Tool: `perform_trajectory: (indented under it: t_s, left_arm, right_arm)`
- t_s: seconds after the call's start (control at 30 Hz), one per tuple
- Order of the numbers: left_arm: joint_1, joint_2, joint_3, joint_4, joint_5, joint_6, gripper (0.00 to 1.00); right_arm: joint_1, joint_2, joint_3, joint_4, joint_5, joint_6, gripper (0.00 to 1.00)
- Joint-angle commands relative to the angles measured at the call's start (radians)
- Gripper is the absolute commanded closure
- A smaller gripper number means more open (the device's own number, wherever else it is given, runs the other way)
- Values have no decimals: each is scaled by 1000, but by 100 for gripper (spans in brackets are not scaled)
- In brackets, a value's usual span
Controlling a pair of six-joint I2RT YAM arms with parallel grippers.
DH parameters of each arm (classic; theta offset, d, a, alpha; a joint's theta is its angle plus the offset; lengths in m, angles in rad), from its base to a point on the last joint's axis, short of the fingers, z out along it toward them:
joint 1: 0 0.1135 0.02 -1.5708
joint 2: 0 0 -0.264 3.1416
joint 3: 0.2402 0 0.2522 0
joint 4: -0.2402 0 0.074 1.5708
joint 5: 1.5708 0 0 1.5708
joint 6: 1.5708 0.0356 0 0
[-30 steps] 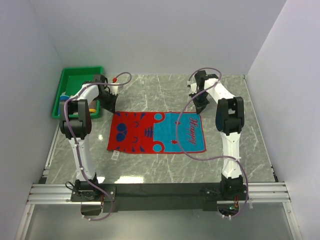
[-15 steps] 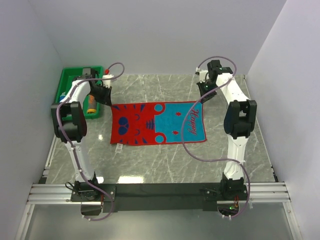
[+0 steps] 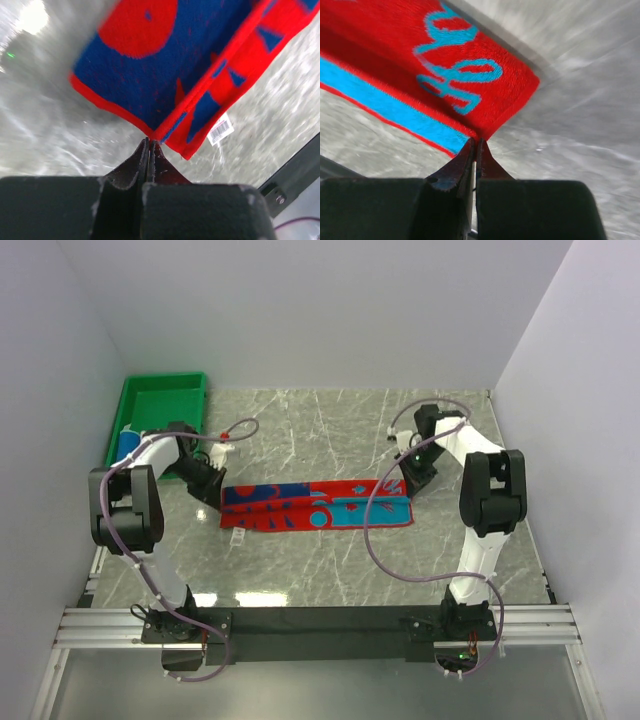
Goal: Roll the towels
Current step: Fold the towel
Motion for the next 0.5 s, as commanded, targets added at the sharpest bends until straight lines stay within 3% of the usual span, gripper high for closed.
perform_trajectory:
  t_s: [0.0, 0.47]
  left_arm:
    - [8, -28, -46, 38, -81, 38, 100]
    - [8, -16, 58, -29, -26, 23, 100]
  right_arm:
    - [-4, -60, -72, 41, 54, -57, 100]
    - [-2, -78, -7, -31, -9, -32, 100]
